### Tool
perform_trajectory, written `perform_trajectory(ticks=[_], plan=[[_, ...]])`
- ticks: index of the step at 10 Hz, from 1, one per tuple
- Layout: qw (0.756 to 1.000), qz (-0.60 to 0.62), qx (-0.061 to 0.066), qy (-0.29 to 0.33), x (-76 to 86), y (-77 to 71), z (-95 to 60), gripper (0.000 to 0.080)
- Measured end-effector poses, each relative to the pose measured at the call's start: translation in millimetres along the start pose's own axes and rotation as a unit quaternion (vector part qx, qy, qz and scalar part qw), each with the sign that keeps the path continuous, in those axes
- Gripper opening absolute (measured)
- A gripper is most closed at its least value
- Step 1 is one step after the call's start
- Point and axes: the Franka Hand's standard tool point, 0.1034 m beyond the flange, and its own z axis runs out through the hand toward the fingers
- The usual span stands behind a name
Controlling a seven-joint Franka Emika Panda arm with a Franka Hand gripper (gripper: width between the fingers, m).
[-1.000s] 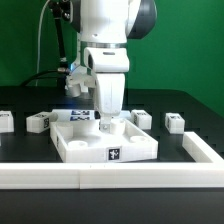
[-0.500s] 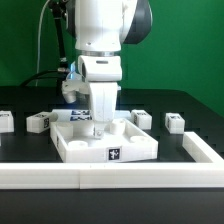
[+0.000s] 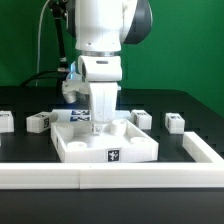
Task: Assemble one leg
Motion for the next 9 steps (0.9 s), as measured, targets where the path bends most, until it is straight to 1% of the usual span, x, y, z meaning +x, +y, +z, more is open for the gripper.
perform_trajectory(ticks=[1,6,7,9], plan=[[1.000,0.002,-0.001,0.000,-0.5,0.4,-0.2,0.0058],[1.000,0.002,-0.001,0.000,-0.5,0.4,-0.2,0.0058],[1.000,0.010,-0.001,0.001,2.9,0.5,-0.1,0.0058],[1.000,0.027,-0.001,0.005,22.6,2.0,-0.2,0.0058]])
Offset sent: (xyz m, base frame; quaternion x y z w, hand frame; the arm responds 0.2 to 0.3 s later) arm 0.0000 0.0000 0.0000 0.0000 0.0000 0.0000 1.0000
